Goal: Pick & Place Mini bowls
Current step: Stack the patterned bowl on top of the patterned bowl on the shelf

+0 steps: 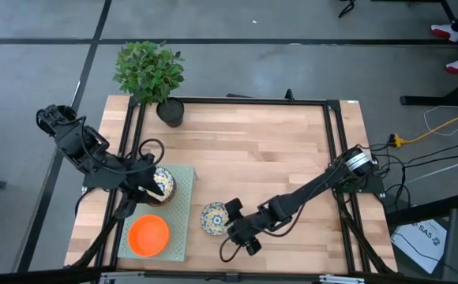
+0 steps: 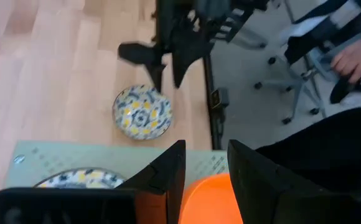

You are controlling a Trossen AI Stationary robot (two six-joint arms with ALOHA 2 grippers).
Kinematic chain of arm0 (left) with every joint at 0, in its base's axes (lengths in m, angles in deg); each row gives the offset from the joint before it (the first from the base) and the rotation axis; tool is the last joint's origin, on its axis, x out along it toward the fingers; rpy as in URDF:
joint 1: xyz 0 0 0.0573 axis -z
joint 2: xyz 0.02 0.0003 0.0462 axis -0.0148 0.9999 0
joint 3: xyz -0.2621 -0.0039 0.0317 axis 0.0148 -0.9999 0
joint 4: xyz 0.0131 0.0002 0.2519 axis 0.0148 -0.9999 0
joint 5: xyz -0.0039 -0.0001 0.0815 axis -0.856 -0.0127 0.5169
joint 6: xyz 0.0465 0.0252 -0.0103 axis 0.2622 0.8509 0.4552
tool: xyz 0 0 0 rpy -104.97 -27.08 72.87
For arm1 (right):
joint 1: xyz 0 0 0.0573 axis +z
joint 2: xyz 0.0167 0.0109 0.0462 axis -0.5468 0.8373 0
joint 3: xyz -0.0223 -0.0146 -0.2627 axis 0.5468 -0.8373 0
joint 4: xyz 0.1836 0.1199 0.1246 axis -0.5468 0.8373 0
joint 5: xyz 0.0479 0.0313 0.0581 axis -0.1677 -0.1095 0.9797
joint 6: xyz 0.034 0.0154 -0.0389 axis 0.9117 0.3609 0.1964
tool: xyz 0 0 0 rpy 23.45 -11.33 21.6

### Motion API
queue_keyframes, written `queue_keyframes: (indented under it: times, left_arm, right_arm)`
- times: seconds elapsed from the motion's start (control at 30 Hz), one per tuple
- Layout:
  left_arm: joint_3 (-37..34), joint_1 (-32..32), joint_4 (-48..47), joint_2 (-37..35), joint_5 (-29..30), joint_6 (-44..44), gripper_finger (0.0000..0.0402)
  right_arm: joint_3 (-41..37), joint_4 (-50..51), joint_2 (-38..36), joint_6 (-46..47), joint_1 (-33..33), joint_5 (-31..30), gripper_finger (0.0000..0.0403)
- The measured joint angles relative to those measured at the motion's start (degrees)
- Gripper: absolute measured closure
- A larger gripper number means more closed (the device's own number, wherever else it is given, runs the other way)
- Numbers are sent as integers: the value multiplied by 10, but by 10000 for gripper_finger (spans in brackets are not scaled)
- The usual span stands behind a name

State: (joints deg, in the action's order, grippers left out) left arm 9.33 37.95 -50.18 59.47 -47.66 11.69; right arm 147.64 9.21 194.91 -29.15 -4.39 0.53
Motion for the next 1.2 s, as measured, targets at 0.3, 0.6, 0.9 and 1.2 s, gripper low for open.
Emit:
queue_keyframes:
  times: [0.3,0.6,0.9,1.2]
  left_arm:
    - [0,-1,36,0,-3,-6,288]
    - [0,-1,35,0,-3,-11,288]
    - [0,-1,35,0,-3,-11,288]
    - [0,-1,35,0,-3,-10,288]
  right_arm:
    - [0,0,22,-1,0,-11,171]
    - [0,8,24,0,-2,-51,171]
    - [0,-4,51,-28,-8,-51,172]
    - [0,-17,51,7,-8,-53,275]
